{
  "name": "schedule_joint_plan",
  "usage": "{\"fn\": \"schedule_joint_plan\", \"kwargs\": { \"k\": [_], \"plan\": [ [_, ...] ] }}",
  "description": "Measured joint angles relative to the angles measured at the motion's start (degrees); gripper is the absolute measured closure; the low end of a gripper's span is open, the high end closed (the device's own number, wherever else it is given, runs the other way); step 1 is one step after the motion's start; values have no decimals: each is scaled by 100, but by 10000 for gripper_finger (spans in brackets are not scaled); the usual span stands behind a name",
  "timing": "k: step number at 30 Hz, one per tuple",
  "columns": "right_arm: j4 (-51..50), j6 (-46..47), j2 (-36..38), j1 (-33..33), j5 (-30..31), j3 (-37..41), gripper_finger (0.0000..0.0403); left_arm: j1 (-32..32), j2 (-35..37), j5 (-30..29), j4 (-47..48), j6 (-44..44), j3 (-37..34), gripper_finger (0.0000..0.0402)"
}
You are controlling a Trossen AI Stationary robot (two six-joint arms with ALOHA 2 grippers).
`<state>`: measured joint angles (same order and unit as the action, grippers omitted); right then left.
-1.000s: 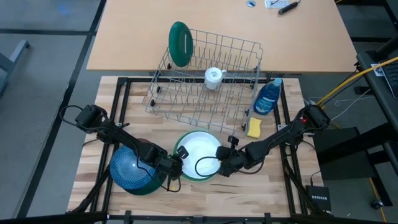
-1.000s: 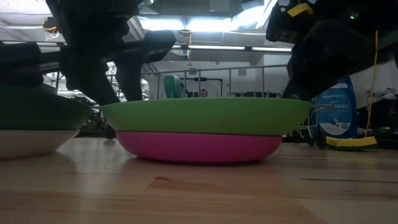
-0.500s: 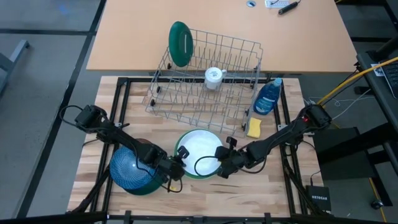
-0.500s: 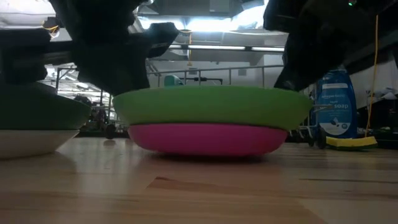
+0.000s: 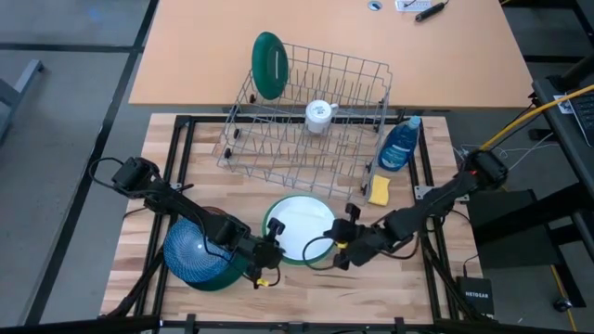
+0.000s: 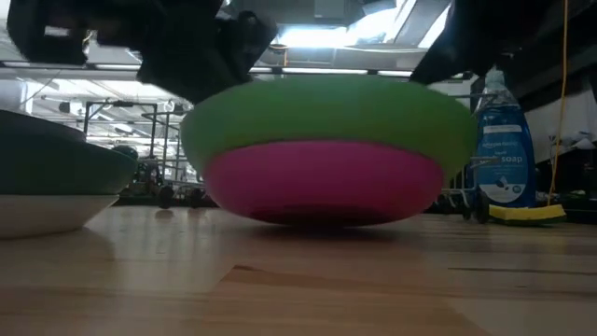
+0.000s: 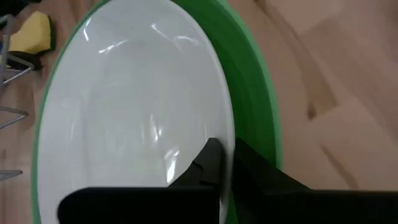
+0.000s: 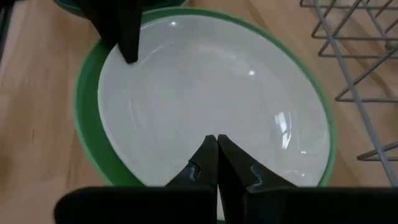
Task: Sort dishes
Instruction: Put the white plate in the dish rack
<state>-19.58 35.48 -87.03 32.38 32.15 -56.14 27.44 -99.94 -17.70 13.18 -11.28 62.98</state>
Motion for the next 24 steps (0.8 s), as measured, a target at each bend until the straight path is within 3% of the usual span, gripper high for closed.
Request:
{"fn": "schedule_joint_plan", "kwargs": {
  "k": [9, 18, 24],
  "plan": [
    [-38, -290, 77, 273, 246, -2, 402, 0, 0, 42, -19, 505, 416, 401],
    [-31, -1014, 75, 561, 877, -2, 402, 4, 0, 38, -17, 609, 516, 401],
    [18, -1365, 75, 807, 605, -2, 402, 7, 2, -78, 103, 211, 518, 401]
  ]
}}
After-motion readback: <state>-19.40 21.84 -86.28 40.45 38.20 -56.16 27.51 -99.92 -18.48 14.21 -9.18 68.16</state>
